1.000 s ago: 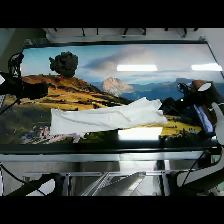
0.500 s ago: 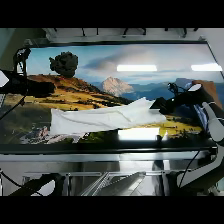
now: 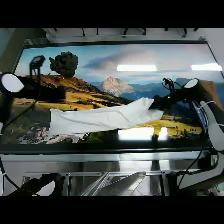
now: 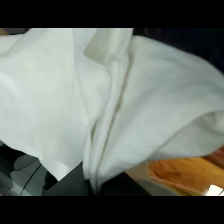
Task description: Fold the shirts.
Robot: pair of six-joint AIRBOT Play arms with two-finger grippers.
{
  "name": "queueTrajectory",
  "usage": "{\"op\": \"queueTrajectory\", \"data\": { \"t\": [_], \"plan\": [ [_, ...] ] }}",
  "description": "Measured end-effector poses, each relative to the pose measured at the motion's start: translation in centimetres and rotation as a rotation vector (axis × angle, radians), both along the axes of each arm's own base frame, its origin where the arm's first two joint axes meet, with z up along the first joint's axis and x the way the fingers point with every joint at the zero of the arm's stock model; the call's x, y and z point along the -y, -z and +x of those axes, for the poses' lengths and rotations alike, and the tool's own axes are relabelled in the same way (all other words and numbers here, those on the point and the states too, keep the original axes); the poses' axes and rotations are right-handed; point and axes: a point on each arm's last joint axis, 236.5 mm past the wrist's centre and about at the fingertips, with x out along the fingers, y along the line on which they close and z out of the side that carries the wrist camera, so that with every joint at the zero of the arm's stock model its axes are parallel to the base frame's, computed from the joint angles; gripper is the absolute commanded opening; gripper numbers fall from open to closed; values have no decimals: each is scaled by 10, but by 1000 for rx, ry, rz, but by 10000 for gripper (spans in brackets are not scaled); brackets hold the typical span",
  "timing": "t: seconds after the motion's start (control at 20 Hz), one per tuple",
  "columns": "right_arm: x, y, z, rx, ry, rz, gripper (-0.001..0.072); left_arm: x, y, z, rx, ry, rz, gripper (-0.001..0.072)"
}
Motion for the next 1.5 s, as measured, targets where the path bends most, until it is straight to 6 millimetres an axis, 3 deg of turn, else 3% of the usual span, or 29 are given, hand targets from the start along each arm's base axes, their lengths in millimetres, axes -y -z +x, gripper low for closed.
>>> {"op": "queueTrajectory", "data": {
  "t": [0.25, 0.55, 0.85, 1.0, 1.15, 1.3, 1.5],
  "plan": [
    [-18, -76, -16, 130, -7, -57, 22, 91, 51, -6, -1, 103, -70, 15],
    [-33, -139, -39, 251, 9, -80, 23, 183, 124, -11, -94, 228, -56, 15],
    [-35, -167, -50, 316, 25, -81, 23, 250, 171, -14, -153, 323, -36, 15],
    [-36, -171, -51, 326, 27, -80, 22, 278, 181, -16, -160, 359, -40, 15],
    [-39, -174, -52, 330, 27, -63, 22, 295, 185, -17, -173, 382, -41, 16],
    [-46, -177, -53, 332, 19, -43, 22, 292, 178, -14, -188, 398, -31, 16],
    [-66, -182, -54, 357, -5, -18, 22, 262, 125, 3, -139, 424, -28, 16]
  ]
}}
